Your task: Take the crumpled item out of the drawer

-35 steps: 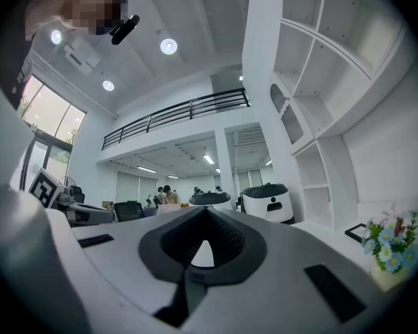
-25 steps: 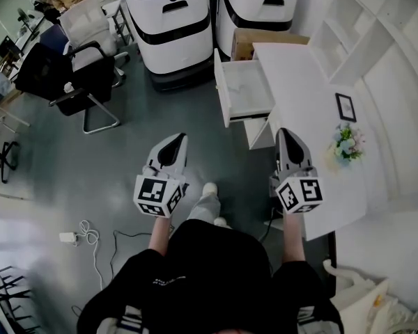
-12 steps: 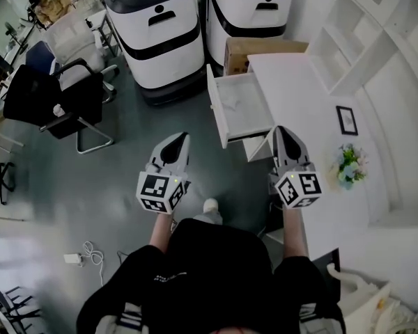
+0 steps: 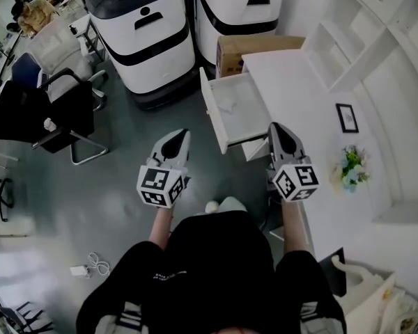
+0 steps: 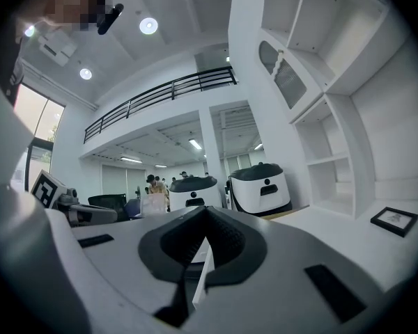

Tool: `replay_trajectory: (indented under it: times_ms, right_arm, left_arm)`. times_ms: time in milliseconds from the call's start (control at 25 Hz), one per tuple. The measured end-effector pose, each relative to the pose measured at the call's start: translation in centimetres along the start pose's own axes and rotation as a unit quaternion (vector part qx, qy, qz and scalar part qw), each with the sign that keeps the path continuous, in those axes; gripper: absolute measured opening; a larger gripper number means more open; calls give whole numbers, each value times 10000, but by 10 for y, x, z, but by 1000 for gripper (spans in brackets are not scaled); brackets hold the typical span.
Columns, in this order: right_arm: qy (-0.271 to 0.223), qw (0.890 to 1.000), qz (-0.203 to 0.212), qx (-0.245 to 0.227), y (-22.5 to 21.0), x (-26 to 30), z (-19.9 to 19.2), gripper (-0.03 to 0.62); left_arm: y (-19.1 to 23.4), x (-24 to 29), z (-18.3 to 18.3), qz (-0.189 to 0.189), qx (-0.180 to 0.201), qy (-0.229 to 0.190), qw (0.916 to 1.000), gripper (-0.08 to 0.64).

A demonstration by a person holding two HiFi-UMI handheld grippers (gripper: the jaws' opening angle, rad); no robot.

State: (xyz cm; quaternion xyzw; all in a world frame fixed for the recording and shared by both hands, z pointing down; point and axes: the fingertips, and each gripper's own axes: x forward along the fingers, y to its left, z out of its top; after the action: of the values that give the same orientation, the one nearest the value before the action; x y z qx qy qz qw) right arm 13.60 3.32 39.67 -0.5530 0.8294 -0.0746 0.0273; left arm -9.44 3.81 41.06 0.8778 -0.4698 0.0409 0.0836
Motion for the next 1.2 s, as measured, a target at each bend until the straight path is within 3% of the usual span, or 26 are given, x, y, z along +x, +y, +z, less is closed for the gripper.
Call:
replay_trajectory:
  times_ms: [360, 880, 1200]
  right_arm:
    - [358, 9993, -20, 133, -19, 39, -22, -8]
    - [632, 9970, 396, 213, -56, 159, -28, -8]
    - [992, 9923, 636, 385, -76, 215, -50, -8]
  left_arm:
    - [10, 29, -23, 38, -341, 260, 9991, -3]
    - [61, 123, -23, 291, -666, 438, 9964, -3]
    - [83, 167, -46, 503, -952, 732, 9915, -3]
